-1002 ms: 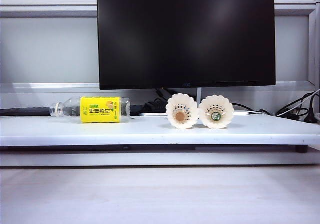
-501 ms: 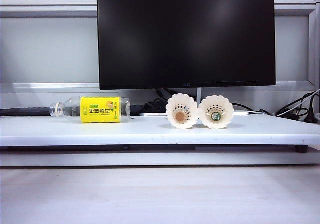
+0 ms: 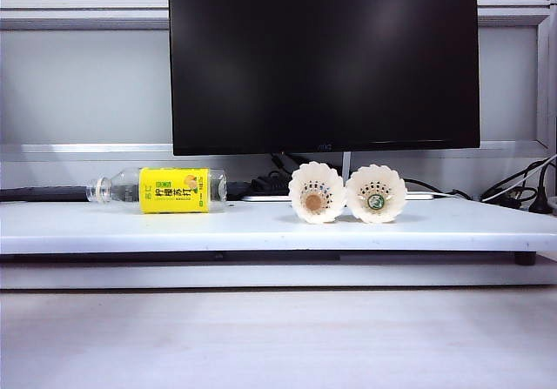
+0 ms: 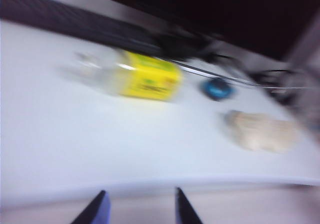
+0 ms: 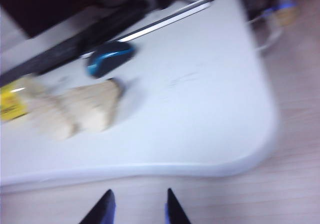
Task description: Stack the badminton balls on the table vertically.
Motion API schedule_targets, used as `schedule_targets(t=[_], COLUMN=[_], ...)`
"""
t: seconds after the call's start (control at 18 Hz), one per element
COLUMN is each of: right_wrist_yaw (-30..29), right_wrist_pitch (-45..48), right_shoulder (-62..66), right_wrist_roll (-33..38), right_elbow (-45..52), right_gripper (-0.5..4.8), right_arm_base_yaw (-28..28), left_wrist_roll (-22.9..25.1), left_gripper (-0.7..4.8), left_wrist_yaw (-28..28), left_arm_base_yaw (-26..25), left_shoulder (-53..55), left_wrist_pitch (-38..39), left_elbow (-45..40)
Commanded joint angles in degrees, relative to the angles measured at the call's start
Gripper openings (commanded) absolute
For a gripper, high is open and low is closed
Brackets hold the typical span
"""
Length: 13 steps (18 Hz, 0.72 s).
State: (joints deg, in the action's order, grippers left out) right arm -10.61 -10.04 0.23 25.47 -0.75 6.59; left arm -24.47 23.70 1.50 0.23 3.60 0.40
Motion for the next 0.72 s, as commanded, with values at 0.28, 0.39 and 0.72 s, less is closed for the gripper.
schedule_targets(t=[0.28,0.39,0.72], right_wrist_yaw=[-14.12,-17.92,-24.11], right_wrist_pitch=[0.92,1.11,6.93], right_shoulder=[-0.11,-0.11,-0.11], right_wrist_roll=[10.88,13.79,15.56], right_elbow=[-0.07,-0.07,-0.07], right_gripper=[1.34,1.35,1.34], right_arm_base_yaw=[0.11,0.11,0.11], left_wrist_roll=[-12.79,-17.57,-24.02], left_gripper=[1.84,1.84,2.41], left_wrist_yaw=[15.43,20.79,31.17], left_arm_base_yaw=[0.04,0.04,0.15], left_shoulder=[-0.17,-0.17,-0.17], left_wrist_pitch=[-1.09,-1.11,-1.16], left_elbow=[-0.04,0.11,5.68])
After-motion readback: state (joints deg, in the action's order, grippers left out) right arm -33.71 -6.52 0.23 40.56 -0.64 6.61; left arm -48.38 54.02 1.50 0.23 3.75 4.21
